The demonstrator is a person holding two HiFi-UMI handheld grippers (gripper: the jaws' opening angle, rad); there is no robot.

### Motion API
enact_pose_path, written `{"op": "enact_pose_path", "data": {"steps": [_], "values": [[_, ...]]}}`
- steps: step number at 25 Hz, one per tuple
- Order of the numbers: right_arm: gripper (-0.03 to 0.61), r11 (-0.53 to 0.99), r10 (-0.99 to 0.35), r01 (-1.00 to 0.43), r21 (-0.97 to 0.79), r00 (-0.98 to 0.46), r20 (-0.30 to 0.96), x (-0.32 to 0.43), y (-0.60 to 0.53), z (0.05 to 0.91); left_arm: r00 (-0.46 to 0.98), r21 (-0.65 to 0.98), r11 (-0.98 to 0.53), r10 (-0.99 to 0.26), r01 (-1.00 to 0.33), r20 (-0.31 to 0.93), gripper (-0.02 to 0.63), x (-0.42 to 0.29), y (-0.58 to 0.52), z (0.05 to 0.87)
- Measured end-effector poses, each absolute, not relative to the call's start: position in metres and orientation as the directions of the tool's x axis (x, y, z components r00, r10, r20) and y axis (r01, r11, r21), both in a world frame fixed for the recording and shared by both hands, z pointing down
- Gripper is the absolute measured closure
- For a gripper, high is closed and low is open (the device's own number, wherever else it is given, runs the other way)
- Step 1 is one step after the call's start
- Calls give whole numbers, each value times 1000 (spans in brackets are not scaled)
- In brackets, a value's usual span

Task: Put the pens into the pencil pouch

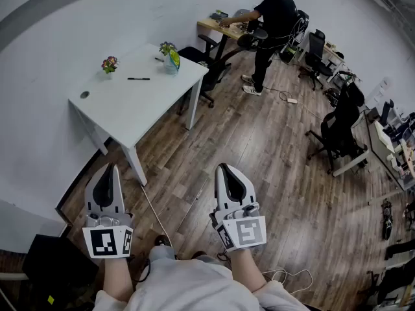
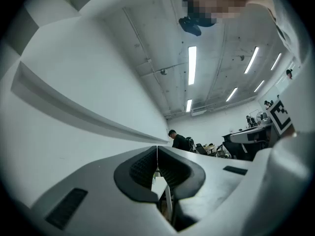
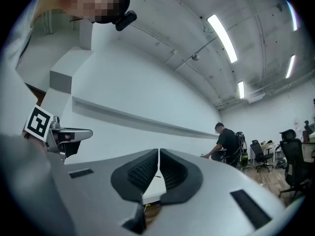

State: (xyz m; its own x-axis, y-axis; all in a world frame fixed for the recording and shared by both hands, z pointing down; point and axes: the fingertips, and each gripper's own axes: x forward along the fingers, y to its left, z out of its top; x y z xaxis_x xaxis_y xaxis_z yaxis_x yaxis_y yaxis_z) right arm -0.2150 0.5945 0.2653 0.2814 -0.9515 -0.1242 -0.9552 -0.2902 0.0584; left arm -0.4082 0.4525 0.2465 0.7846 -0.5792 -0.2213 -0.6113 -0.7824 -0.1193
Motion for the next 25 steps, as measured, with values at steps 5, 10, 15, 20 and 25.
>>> {"op": "enact_pose_path", "data": {"steps": [5, 10, 15, 20, 25], "values": [[546, -288, -952, -956, 61, 279, -126, -217, 586, 263, 782, -115, -781, -583, -614, -218, 588, -409, 443, 247], [546, -295, -950, -954, 63, 285, -127, -219, 579, 265, 784, -115, -784, -578, -610, -226, 588, -411, 436, 247], [546, -292, -948, -956, 29, 285, -143, -219, 555, 266, 795, -122, -794, -559, -595, -236, 588, -410, 413, 246], [546, -310, -941, -950, 24, 304, -147, -223, 533, 267, 802, -124, -802, -547, -584, -242, 588, -414, 388, 245], [546, -322, -938, -946, 34, 314, -147, -231, 512, 270, 813, -119, -815, -532, -567, -236, 588, -415, 362, 249]]}}
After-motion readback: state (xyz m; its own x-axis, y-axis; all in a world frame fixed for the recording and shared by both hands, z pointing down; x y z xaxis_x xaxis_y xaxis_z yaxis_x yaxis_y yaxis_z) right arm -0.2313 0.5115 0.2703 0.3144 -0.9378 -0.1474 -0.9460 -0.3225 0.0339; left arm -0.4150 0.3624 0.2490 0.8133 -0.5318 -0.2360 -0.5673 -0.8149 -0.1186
